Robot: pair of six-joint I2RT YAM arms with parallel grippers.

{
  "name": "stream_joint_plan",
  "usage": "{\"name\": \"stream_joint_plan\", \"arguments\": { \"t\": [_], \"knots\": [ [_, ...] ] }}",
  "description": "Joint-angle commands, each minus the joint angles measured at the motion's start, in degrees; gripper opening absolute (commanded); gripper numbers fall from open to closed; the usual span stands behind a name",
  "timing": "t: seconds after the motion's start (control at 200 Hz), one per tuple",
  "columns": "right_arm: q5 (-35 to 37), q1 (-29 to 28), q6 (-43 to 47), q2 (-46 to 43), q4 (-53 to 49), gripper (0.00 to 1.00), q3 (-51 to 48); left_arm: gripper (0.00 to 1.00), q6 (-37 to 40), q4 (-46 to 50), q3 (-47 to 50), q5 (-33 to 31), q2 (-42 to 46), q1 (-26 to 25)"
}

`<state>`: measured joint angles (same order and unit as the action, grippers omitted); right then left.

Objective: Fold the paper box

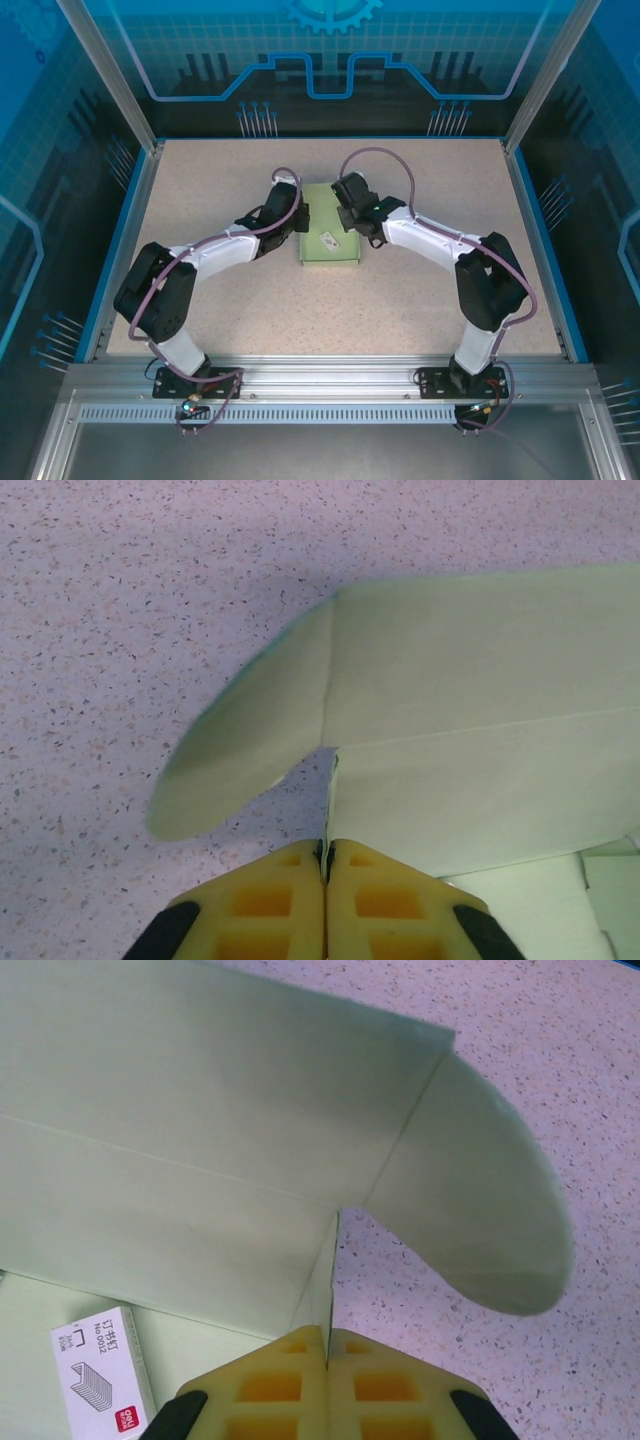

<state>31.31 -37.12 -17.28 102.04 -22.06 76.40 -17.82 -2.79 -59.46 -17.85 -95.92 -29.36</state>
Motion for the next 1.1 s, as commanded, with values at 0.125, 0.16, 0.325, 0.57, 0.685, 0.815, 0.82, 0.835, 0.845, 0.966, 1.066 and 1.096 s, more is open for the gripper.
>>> {"name": "stream_joint_plan", "arguments": {
  "t": [0.125, 0.16, 0.325, 0.57, 0.685, 0.815, 0.82, 0.835, 0.845, 0.966, 1.066, 1.096],
  "knots": [
    [4.5, -0.6, -5.0, 1.6, -1.7, 0.05, 2.9, 0.0, -4.3, -2.1, -2.8, -3.2, -0.9, -0.6],
    [4.9, -0.5, -5.2, 1.5, -1.4, 0.05, 2.9, 0.0, -4.7, -2.6, -2.8, -3.5, -1.0, -0.7],
    [3.7, 0.0, -6.4, 1.5, 1.1, 0.05, 2.2, 0.0, -6.7, -4.7, -2.0, -7.5, -1.3, -2.1],
    [3.6, -0.6, -10.4, 0.8, 3.6, 0.04, 0.3, 0.0, -7.7, -9.6, 0.7, -13.5, -1.8, -4.8],
    [3.5, -0.7, -12.3, 0.4, 4.1, 0.04, -0.5, 0.0, -7.9, -11.5, 1.6, -14.7, -1.6, -5.5],
    [3.3, -0.7, -14.7, -0.2, 4.6, 0.04, -2.0, 0.0, -8.5, -12.8, 2.4, -15.6, -1.5, -5.7],
    [3.3, -0.7, -14.8, -0.3, 4.6, 0.04, -2.0, 0.0, -8.6, -12.9, 2.4, -15.6, -1.5, -5.8],
    [3.3, -0.8, -15.0, -0.3, 4.7, 0.04, -2.2, 0.0, -8.6, -13.0, 2.5, -15.7, -1.5, -5.8],
    [3.2, -0.8, -15.2, -0.3, 4.7, 0.04, -2.3, 0.0, -8.7, -13.1, 2.5, -15.8, -1.5, -5.8],
    [3.4, -0.8, -17.4, -0.3, 4.9, 0.03, -3.2, 0.0, -9.8, -14.5, 3.7, -16.3, -1.4, -6.0],
    [3.3, -0.6, -18.3, -0.4, 5.2, 0.03, -3.5, 0.0, -9.7, -14.8, 4.2, -16.3, -1.4, -6.3],
    [3.2, -0.6, -18.3, -0.5, 5.7, 0.03, -3.7, 0.0, -9.7, -15.4, 4.7, -16.2, -1.3, -6.3]
  ]
}}
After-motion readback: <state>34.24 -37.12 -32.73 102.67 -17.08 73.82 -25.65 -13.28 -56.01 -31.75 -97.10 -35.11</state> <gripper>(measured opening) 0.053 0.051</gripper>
